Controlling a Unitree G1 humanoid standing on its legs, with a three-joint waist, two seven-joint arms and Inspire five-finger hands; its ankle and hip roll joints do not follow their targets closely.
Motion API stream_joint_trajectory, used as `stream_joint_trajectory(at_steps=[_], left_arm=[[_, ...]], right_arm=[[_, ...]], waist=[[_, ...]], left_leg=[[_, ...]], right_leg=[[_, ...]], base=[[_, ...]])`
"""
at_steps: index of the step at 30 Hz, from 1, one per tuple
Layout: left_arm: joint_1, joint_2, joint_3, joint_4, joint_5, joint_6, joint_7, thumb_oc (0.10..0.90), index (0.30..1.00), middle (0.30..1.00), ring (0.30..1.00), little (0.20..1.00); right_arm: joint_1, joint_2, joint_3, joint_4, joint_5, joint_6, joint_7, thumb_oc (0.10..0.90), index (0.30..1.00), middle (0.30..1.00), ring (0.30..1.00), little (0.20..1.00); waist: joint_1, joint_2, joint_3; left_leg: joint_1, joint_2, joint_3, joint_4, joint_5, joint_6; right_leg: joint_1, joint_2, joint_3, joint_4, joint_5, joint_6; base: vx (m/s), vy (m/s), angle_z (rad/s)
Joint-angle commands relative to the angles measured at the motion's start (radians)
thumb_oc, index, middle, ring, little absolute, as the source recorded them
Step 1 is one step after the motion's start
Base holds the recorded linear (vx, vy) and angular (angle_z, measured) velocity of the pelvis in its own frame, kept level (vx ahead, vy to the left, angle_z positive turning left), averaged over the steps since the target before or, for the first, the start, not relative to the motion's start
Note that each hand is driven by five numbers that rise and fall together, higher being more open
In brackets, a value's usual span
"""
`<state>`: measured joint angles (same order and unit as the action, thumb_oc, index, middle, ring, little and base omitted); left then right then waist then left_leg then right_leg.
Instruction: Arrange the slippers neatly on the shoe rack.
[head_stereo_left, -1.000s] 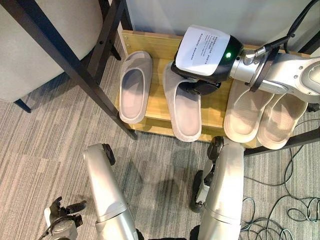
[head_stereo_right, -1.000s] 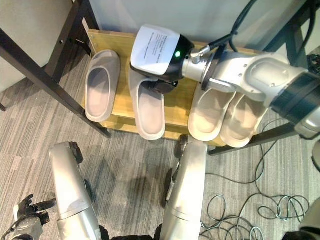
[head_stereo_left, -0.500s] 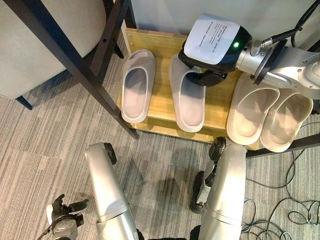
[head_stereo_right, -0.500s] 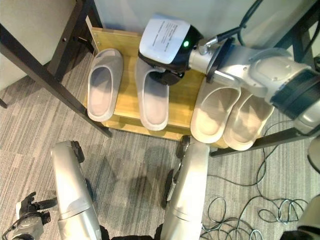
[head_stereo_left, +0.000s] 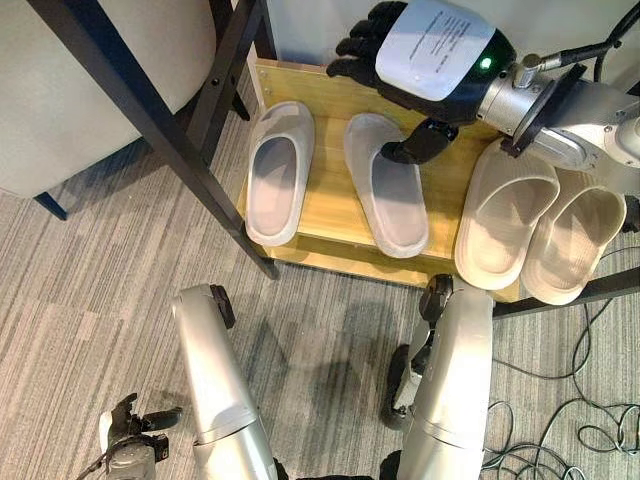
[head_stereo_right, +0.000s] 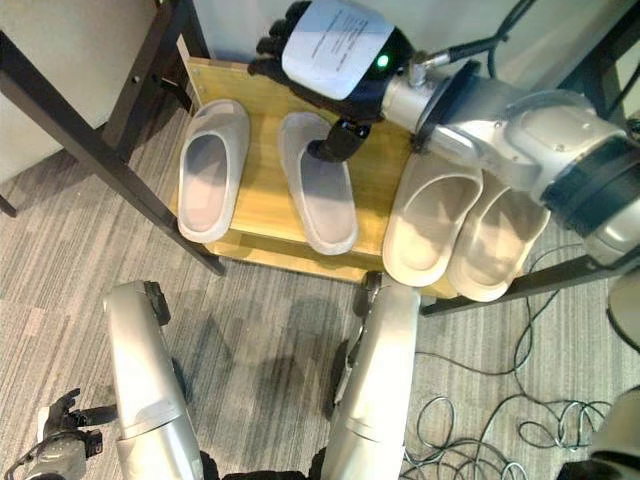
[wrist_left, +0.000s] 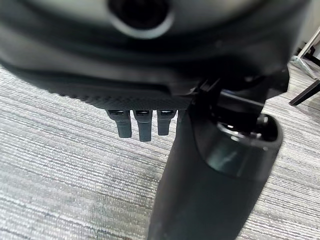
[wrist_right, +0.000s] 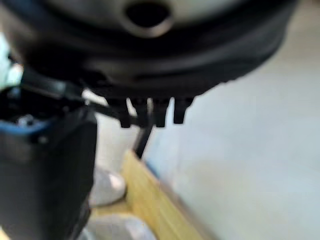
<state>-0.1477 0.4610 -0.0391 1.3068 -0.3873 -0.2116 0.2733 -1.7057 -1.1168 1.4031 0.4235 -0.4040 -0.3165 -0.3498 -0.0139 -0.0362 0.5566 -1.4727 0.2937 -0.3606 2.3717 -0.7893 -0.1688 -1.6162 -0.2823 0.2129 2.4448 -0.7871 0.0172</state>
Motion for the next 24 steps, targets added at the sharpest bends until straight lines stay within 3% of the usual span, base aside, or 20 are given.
stream_joint_trajectory(at_steps=[1,9,14,24], left_arm=[[0.043,0.067,-0.07,-0.023,0.002,0.003,0.004,0.8,0.9,0.9,0.9,0.9],[0.045,0.067,-0.09,-0.021,0.027,0.014,-0.046,0.8,0.9,0.9,0.9,0.9],[0.017,0.005,-0.124,-0.062,-0.01,0.018,-0.05,0.8,0.9,0.9,0.9,0.9],[0.001,-0.023,-0.143,-0.087,-0.027,0.021,-0.046,0.8,0.9,0.9,0.9,0.9]], right_arm=[[-0.104,-0.013,-0.196,-0.013,0.107,0.026,-0.012,0.8,0.9,0.9,0.9,0.9],[-0.076,-0.008,-0.204,0.019,0.184,0.023,0.065,0.8,0.9,0.9,0.9,0.9],[0.009,0.022,-0.276,-0.017,0.35,0.008,0.136,0.8,0.9,0.9,0.9,0.9],[0.047,0.027,-0.323,-0.09,0.381,0.013,0.148,0.8,0.9,0.9,0.9,0.9]], waist=[[0.07,0.034,-0.038],[0.065,0.034,-0.038],[0.049,0.041,-0.038],[0.042,0.037,-0.038]], left_leg=[[-0.072,-0.024,-0.087,-0.081,-0.009,0.115],[-0.075,-0.027,-0.086,-0.07,-0.012,0.114],[-0.077,-0.026,-0.084,-0.066,-0.017,0.113],[-0.079,-0.025,-0.086,-0.058,-0.021,0.112]], right_leg=[[0.047,0.0,0.158,-0.034,-0.072,-0.067],[0.047,0.007,0.164,-0.031,-0.067,-0.062],[0.047,0.011,0.167,-0.028,-0.066,-0.055],[0.047,0.014,0.168,-0.02,-0.065,-0.051]], base=[[0.0,0.0,0.0],[0.0,0.0,0.0],[-0.01,0.042,0.02],[-0.01,0.014,0.0]])
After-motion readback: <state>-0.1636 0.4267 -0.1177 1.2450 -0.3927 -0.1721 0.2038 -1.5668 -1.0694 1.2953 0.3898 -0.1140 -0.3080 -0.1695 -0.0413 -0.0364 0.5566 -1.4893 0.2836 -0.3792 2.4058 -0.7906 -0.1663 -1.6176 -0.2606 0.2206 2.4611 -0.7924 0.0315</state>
